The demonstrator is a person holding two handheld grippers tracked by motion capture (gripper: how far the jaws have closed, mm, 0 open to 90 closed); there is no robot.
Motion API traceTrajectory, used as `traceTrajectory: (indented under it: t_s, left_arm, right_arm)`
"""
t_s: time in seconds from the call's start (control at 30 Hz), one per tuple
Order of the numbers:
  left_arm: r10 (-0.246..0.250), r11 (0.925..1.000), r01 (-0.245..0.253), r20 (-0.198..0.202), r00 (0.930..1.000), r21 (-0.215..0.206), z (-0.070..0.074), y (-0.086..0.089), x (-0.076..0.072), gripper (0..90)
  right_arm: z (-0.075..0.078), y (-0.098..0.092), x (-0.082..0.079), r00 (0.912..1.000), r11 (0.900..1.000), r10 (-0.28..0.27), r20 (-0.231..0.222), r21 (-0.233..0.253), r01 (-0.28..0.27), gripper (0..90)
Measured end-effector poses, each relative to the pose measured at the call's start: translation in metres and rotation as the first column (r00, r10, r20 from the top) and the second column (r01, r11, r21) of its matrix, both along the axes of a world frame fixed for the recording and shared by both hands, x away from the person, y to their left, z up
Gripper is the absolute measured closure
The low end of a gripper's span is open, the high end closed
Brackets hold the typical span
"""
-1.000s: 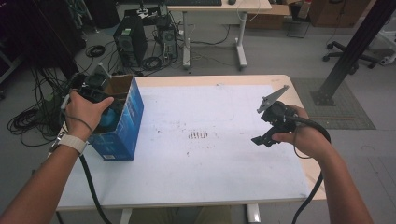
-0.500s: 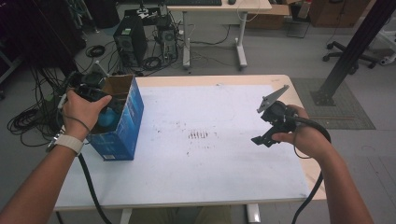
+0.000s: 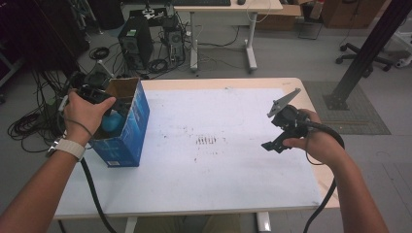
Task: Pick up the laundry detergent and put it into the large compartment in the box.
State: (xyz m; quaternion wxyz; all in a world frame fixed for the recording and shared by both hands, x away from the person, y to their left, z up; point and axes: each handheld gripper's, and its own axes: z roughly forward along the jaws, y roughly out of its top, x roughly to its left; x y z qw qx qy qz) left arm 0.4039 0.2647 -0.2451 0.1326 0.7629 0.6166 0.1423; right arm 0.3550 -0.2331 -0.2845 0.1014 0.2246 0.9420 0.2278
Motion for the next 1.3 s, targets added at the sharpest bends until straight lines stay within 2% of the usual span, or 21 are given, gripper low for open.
traceTrajectory:
  t_s: [0.23,0.33,0.5,0.8,1.03,1.3]
  left_arm:
    - [-0.020,0.9997,0.020,0.015,0.9997,0.011,0.010,-0.002,-0.002,9.4]
    - [-0.022,0.9998,0.022,0.021,0.9995,0.001,0.013,-0.002,-0.003,9.4]
    - [-0.035,0.9993,0.035,0.012,0.9993,0.015,0.019,-0.002,-0.005,9.4]
    - [-0.092,0.9956,0.092,0.000,0.9957,0.015,0.030,-0.009,-0.009,9.4]
    - [-0.116,0.9931,0.117,-0.033,0.9927,0.010,0.039,-0.012,-0.010,10.0]
    - [-0.125,0.9921,0.126,-0.099,0.9873,0.001,0.044,-0.013,-0.009,10.0]
  right_arm:
    - [0.002,0.000,-0.001,1.0000,1.000,0.001,0.004,0.000,-0.001,10.3]
    - [0.002,-0.001,-0.001,1.0000,1.000,-0.002,0.002,0.000,0.002,10.3]
    - [0.002,-0.001,-0.002,1.0000,1.000,-0.002,0.003,-0.001,0.002,10.3]
    - [0.003,0.001,-0.002,1.0000,1.000,0.001,0.004,-0.002,-0.001,10.3]
    - [0.004,0.001,-0.002,1.0000,1.000,0.002,0.005,-0.002,-0.002,10.3]
    - [0.003,0.001,-0.002,1.0000,1.000,0.003,0.005,-0.003,-0.003,10.3]
